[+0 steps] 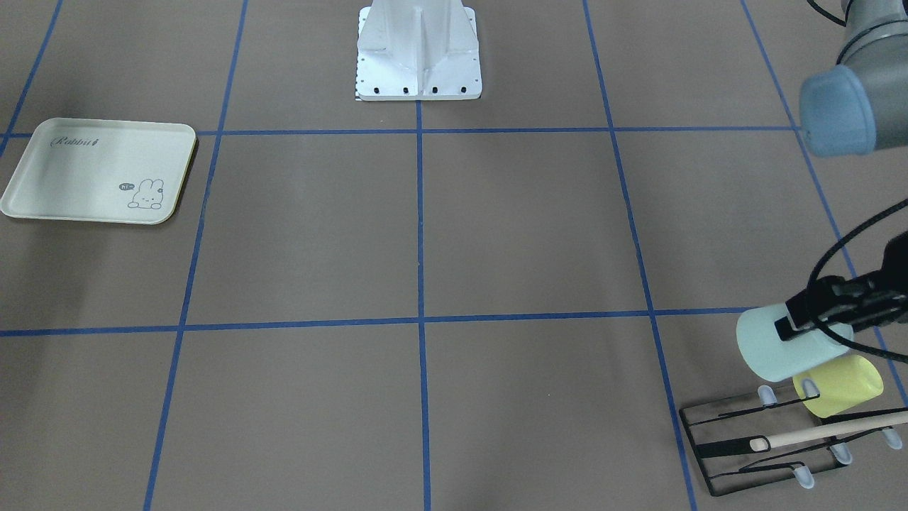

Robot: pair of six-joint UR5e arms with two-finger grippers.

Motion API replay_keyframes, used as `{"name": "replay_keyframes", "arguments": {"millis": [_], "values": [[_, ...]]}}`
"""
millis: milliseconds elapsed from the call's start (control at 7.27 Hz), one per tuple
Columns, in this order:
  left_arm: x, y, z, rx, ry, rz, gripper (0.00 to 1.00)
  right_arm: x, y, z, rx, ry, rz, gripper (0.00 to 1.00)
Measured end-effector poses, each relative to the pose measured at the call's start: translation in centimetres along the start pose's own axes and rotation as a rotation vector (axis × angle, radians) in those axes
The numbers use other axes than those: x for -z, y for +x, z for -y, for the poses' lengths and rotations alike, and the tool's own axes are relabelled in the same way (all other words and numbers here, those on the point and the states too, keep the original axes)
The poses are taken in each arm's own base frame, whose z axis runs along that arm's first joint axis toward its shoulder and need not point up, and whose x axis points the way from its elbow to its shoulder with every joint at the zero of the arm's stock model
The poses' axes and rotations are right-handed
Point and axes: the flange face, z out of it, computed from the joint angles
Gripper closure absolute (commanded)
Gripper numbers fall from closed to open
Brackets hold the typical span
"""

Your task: Left arm grabs green cup and hands to right arm on tray

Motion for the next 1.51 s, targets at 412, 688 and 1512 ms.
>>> {"name": "replay_keyframes", "arguments": {"millis": [412,688,1512], "values": [[-1.8,11.6,-9.2,0.125,-0.085,-0.136,1.0,-0.6,-4.8,5.8,-0.016,0.021,0.028,0.01],[-3.8,17.4,-13.8,0.212,-0.11,-0.259,1.0,-0.5,-10.2,10.0,-0.041,0.045,0.065,0.01],[-8.5,19.8,-15.3,0.235,-0.118,-0.575,1.0,4.0,-26.7,13.1,-0.312,0.168,0.354,0.01]]}}
